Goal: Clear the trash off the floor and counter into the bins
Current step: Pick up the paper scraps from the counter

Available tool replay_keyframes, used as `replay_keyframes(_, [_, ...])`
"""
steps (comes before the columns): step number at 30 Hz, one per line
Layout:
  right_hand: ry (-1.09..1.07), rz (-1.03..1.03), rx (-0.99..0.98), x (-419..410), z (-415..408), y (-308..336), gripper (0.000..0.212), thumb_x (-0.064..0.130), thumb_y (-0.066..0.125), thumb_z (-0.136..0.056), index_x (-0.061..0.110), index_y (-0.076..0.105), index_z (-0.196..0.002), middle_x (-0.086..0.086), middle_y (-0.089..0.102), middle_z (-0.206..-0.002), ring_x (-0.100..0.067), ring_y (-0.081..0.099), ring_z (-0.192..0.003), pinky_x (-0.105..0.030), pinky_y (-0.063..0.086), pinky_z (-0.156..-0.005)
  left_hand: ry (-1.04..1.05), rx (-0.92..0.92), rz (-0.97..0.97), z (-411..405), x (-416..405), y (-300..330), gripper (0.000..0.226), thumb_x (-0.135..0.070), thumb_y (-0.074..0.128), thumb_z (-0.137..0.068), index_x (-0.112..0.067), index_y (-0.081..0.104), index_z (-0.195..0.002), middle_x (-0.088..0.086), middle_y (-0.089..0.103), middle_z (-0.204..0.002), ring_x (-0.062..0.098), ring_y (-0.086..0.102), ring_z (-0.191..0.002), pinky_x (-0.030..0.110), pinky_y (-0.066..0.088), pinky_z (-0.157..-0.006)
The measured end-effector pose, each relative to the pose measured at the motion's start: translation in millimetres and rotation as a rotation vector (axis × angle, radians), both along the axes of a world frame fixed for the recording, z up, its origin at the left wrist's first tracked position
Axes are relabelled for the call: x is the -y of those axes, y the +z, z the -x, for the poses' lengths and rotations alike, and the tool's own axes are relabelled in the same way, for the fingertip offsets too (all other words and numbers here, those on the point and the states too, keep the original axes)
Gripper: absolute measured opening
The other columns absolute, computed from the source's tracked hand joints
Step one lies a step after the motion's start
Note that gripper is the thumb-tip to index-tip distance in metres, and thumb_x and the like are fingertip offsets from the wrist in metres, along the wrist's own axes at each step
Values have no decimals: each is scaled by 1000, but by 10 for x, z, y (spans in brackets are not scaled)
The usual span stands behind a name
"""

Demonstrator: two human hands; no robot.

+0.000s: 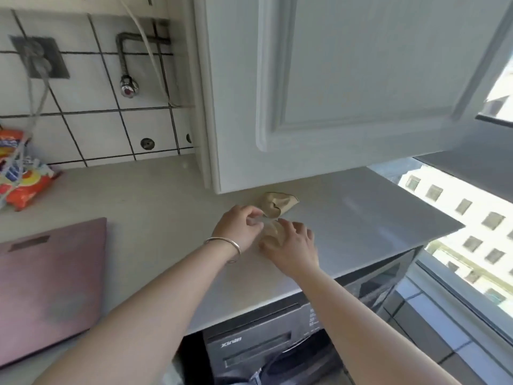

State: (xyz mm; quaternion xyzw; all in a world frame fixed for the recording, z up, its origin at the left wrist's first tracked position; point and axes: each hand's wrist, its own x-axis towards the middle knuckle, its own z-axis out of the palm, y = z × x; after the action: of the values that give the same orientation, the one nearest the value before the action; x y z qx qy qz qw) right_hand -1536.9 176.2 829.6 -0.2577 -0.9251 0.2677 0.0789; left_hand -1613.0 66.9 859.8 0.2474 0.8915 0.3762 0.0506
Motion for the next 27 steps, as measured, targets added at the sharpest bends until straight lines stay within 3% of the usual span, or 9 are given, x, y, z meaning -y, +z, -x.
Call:
replay_keyframes(4, [-70,49,62,-46,161,-85,74,54,50,-78,35,25,-144,-8,32,-148,-31,25,-136,-39,26,-112,-45,-94,83,298,-316,16,26,-21,60,-84,-21,66,-109,7,61,-121,25,56,-114,26,41,-96])
replay_keyframes(10, [-166,41,10,-161,143,-177,71,54,54,-79,34,29,-142,-5,40,-135,-28,32,-127,-34,31,-104,-128,-122,156,585,-728,-63,41,-40,61,-80,-28,61,-120,5,65,-119,25,56,-117,32,43,-101])
replay_keyframes(14, [-254,-7,2,-195,82,-193,72,57,53,-77,35,30,-141,-4,43,-132,-27,34,-124,-34,30,-103,-184,-153,249,687,-877,-176,62,-48,64,-80,-27,46,-135,0,46,-144,21,41,-134,30,30,-109])
replay_keyframes(17, [-311,-72,-3,-174,17,-212,70,59,51,-76,37,31,-140,-2,45,-131,-26,36,-124,-35,30,-102,-265,-161,312,711,-913,-263,62,-42,63,-80,-32,42,-137,0,42,-145,22,42,-132,30,32,-106])
replay_keyframes(21, [-406,-77,-53,-149,-106,-235,69,59,52,-77,41,29,-140,1,44,-133,-24,35,-125,-34,28,-102,-254,-175,189,678,-930,-337,52,-20,63,-77,-26,55,-128,9,54,-132,29,56,-117,31,43,-96])
replay_keyframes(27, [-654,-15,-180,-230,-566,-255,71,58,57,-77,40,31,-140,-2,40,-137,-25,35,-127,-37,28,-105,-337,-84,-9,274,-1052,-308,43,-18,67,-73,-21,64,-116,14,59,-114,29,56,-108,26,41,-90])
